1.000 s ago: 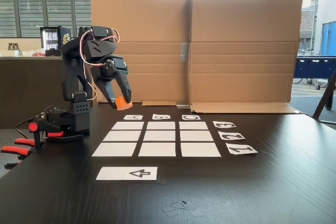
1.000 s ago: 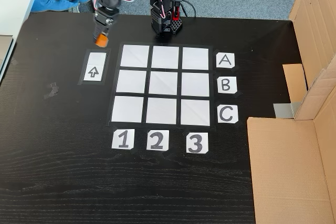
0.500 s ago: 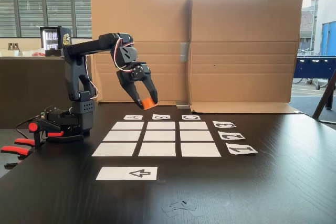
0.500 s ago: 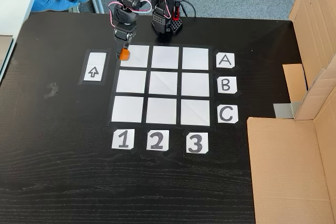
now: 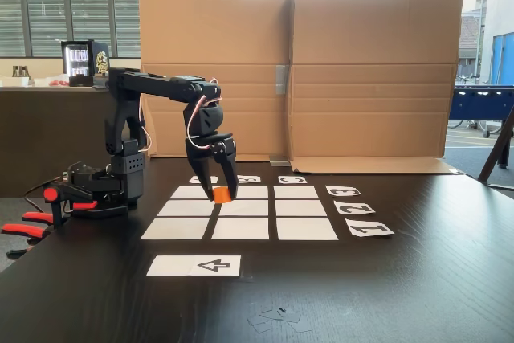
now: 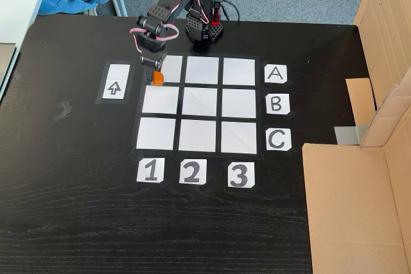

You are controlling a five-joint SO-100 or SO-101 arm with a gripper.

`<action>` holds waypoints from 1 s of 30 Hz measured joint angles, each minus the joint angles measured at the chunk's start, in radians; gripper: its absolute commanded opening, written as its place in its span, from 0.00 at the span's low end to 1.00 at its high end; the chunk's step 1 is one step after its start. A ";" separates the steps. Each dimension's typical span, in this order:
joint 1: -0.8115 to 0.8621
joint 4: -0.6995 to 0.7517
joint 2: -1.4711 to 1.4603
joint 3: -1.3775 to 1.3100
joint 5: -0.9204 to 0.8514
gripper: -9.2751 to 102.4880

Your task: Pick up the round, orange token and place it in the grid on square B1.

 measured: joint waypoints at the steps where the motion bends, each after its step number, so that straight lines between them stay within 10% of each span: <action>1: 0.002 0.000 -0.017 -0.011 0.000 0.08; 22: 0.003 -0.006 -0.281 -0.213 0.008 0.10; 30: 0.003 -0.006 -0.293 -0.224 0.008 0.49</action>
